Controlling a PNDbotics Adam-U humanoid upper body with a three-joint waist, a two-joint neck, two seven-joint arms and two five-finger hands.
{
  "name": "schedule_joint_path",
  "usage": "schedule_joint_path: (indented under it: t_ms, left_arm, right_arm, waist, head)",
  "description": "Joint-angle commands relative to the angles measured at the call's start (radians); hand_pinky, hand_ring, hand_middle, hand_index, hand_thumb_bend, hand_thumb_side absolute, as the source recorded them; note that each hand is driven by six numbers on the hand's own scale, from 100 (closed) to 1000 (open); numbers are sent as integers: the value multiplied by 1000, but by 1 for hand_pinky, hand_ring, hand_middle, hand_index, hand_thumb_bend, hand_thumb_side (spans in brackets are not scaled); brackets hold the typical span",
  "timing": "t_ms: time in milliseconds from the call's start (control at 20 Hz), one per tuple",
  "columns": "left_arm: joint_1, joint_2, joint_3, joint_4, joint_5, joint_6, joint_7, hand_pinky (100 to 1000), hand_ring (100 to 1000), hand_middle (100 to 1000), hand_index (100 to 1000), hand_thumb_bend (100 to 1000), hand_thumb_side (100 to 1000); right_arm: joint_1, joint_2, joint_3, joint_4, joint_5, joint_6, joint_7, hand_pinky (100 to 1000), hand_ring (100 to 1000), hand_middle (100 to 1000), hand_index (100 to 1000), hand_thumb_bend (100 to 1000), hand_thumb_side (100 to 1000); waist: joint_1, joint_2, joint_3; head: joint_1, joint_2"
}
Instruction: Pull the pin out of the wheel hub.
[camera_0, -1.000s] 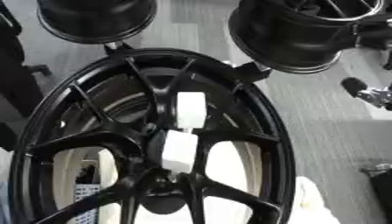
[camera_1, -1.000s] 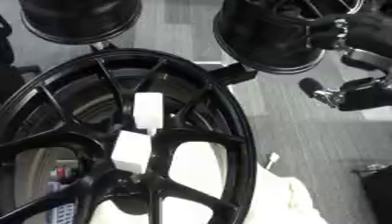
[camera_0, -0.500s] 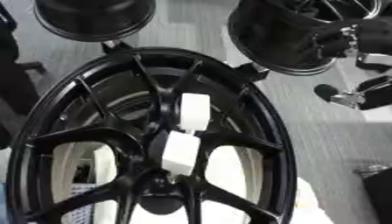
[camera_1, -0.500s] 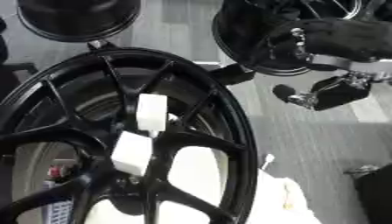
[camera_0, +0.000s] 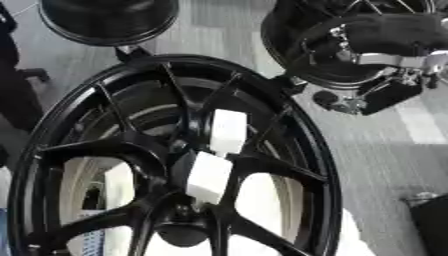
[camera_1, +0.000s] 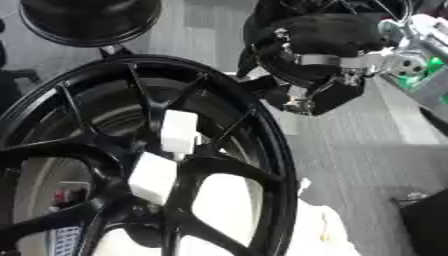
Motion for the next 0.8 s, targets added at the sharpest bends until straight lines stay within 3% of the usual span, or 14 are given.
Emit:
schedule_joint_path:
  t_ms: [50, 450, 800]
  left_arm:
    - [-8, 10, 16, -16, 7, 4, 18, 829, 741, 621, 857, 100, 576]
    - [-32, -1, 35, -16, 23, 24, 82, 831, 744, 626, 858, 100, 589]
    - [-42, -6, 42, -16, 41, 37, 99, 831, 745, 627, 858, 100, 597]
  right_arm:
    - [-43, 11, 13, 19, -24, -13, 28, 913, 865, 796, 836, 105, 100]
    - [-114, 84, 63, 58, -89, -34, 105, 900, 856, 793, 833, 100, 131]
    - [-117, 88, 60, 61, -141, -83, 187, 908, 872, 800, 845, 228, 100]
  waist:
    - [4, -22, 2]
    - [-5, -23, 28]
    - [-11, -26, 38]
  head:
    - [-10, -9]
    - [-42, 0]
    - [-54, 15]
